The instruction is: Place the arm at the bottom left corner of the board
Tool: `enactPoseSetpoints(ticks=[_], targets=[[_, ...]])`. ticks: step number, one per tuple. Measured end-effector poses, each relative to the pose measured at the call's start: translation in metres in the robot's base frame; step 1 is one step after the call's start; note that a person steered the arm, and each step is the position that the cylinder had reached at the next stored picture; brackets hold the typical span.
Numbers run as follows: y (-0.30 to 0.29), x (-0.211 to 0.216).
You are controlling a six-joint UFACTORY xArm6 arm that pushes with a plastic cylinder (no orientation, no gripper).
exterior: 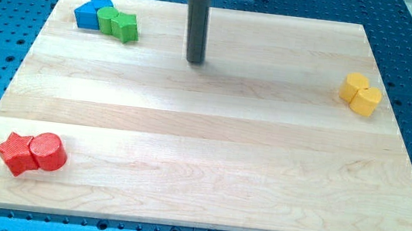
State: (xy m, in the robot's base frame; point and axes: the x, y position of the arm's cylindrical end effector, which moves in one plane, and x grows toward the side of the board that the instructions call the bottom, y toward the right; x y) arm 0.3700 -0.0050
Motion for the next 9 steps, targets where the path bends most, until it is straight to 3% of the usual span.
enactPoseSetpoints(ticks=[1, 2, 5, 7, 9], targets=[[0.017, 0.086], [0.009, 0.106], [-0.044, 0.109], [-0.133, 0.078], [-0.258, 0.075]])
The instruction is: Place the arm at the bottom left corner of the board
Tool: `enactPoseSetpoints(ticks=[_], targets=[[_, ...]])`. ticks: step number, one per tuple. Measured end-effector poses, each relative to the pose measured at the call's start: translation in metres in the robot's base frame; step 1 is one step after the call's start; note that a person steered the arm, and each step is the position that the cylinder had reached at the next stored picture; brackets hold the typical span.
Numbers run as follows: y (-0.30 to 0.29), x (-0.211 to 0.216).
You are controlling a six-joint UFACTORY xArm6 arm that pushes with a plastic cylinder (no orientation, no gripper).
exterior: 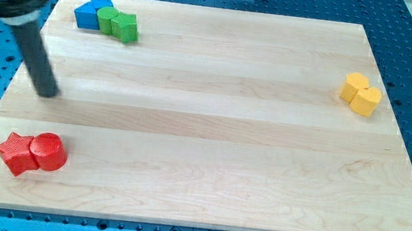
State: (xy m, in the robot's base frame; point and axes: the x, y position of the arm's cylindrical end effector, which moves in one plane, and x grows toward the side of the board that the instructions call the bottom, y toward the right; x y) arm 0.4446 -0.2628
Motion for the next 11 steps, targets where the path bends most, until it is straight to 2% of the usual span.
enactPoseSetpoints(ticks=[1, 2, 4, 6, 7, 8, 10, 11], targets=[[-0.042, 0.000], [-0.042, 0.000], [-0.042, 0.047], [-0.042, 0.061], [-0.042, 0.118], [-0.042, 0.124], [0.033, 0.107], [0.032, 0.107]])
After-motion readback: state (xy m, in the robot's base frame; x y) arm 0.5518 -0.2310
